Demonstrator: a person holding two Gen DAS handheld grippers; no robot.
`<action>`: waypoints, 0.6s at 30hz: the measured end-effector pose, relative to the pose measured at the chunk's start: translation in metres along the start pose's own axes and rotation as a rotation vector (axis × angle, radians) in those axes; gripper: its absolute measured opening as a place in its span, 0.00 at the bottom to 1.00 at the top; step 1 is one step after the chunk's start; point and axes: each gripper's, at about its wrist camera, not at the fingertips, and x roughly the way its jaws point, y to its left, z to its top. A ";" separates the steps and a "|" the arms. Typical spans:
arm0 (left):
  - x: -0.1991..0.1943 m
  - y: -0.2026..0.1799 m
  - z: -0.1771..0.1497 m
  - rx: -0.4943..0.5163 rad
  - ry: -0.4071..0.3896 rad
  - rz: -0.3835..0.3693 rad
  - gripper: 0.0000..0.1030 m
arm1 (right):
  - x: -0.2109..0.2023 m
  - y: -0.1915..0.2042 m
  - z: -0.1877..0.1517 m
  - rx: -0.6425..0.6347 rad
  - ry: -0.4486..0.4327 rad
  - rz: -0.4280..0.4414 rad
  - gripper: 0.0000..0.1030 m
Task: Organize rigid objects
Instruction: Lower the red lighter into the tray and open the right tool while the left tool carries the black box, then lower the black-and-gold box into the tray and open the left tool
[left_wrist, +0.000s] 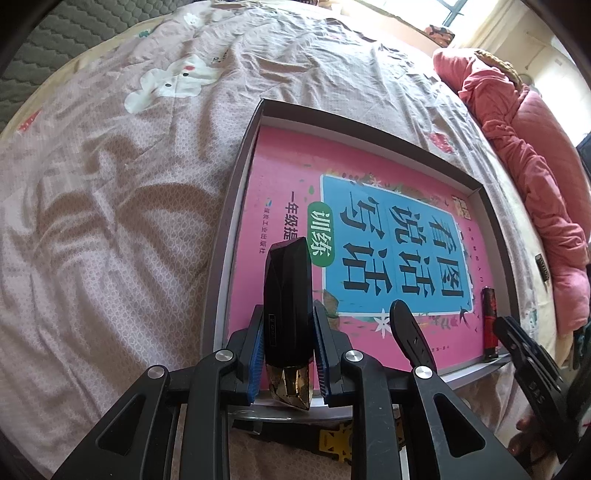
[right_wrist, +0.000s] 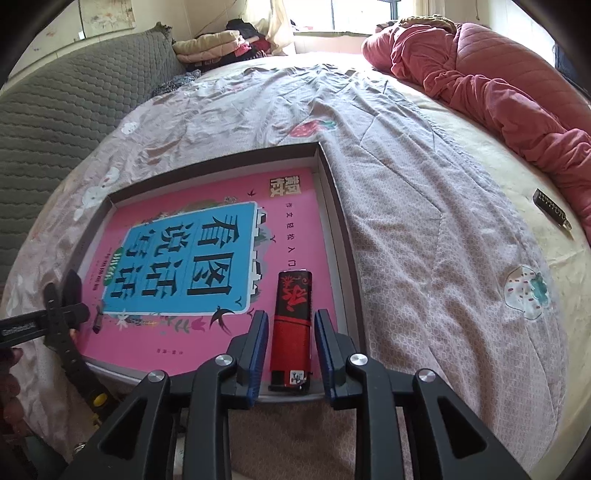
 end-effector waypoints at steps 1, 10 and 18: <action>0.000 -0.001 0.000 0.005 0.005 0.011 0.23 | -0.004 -0.001 -0.001 0.003 -0.010 0.009 0.26; 0.004 -0.007 0.007 0.014 0.027 0.050 0.24 | -0.030 -0.005 -0.014 0.061 -0.044 0.026 0.37; -0.002 0.002 -0.002 -0.001 0.039 0.045 0.24 | -0.038 -0.005 -0.019 0.065 -0.052 0.029 0.37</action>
